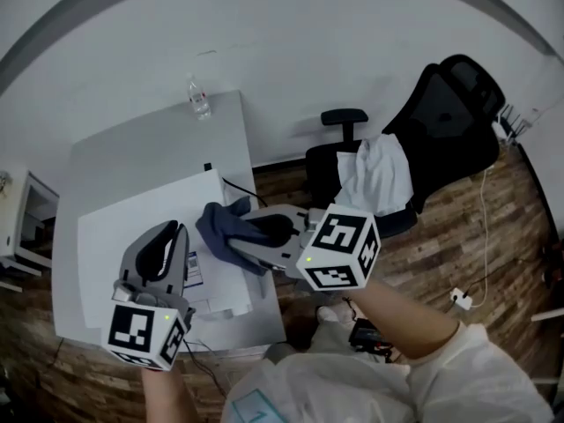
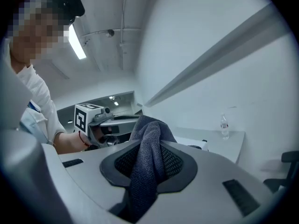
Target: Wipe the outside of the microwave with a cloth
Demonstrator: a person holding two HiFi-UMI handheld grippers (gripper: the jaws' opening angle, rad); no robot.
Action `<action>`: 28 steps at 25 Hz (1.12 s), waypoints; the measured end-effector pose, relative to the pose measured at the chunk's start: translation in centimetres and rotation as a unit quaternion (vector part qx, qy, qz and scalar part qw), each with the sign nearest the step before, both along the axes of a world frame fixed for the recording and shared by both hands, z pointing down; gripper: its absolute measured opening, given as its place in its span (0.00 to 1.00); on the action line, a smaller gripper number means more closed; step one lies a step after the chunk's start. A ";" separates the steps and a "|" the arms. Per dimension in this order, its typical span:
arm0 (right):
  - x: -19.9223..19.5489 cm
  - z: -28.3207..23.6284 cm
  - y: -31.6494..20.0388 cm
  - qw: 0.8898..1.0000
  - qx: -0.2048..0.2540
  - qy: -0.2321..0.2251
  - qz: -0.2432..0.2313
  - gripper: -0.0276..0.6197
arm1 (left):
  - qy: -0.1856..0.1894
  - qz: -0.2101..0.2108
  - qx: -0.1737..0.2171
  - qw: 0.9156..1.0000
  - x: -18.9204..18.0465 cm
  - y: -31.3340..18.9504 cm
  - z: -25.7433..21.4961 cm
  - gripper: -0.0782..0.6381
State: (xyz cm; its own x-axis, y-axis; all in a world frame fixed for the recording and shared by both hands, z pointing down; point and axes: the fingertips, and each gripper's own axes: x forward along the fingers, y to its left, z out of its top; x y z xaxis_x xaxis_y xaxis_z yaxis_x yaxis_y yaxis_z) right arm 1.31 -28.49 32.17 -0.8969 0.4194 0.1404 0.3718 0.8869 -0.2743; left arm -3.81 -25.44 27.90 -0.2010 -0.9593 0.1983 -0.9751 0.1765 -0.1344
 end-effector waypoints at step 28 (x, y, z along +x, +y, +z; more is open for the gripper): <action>-0.5 -1.9 1.1 0.997 0.061 -0.020 -0.036 0.19 | 0.038 0.039 0.074 0.996 0.9 -0.7 -1.2 0.15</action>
State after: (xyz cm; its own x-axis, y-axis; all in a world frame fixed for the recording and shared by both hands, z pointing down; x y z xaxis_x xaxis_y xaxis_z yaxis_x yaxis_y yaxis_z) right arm 0.78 -27.38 30.28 -0.8705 0.4657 0.1592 0.4449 0.8829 -0.1500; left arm -2.93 -26.19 26.65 -0.1146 -0.9912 0.0663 -0.9930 0.1123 -0.0370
